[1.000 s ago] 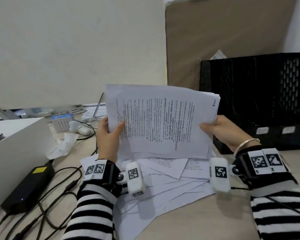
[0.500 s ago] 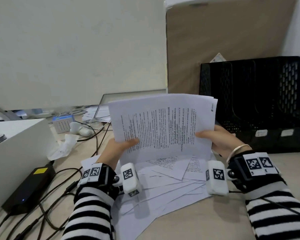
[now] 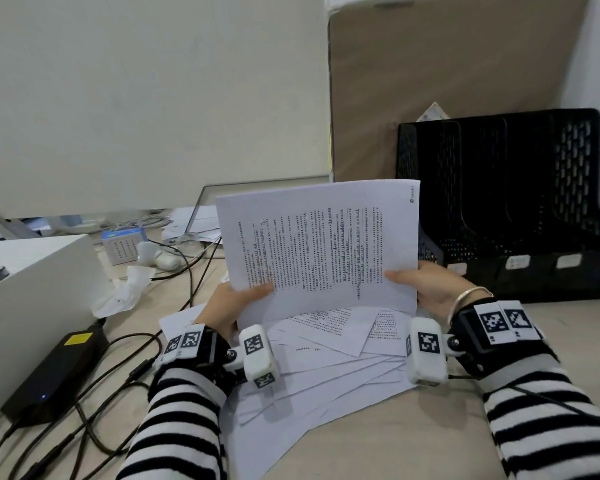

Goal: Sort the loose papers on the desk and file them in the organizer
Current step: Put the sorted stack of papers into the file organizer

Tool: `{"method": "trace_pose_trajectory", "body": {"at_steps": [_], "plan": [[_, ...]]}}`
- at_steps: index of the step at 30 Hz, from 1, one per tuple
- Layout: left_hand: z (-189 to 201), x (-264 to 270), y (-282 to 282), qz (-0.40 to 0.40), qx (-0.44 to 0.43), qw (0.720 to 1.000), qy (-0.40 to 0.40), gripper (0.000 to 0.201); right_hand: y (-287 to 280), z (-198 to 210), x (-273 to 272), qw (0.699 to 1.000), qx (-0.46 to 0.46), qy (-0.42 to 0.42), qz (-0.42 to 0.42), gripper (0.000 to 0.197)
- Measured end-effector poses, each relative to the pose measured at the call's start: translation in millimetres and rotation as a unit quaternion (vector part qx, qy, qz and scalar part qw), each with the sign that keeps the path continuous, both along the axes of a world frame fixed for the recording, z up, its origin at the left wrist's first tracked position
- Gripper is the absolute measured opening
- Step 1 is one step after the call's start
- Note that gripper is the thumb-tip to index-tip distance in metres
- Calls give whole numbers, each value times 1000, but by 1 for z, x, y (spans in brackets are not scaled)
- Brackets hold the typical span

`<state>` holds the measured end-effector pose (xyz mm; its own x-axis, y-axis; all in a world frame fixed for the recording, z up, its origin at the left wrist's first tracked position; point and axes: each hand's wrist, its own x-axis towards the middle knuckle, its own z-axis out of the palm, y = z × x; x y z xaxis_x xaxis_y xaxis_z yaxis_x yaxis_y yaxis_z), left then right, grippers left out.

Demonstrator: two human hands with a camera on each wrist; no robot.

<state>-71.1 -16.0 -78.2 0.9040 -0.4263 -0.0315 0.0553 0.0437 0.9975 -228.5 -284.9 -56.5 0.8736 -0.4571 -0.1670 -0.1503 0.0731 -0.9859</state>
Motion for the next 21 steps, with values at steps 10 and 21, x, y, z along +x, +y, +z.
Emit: {"method": "trace_pose_trajectory", "body": {"at_steps": [10, 21], "plan": [[26, -7, 1, 13, -43, 999, 1, 28, -6, 14, -1, 1000, 5, -23, -16, 24], [104, -58, -64, -73, -148, 982, 90, 12, -10, 43, -39, 980, 166, -108, -34, 27]]}}
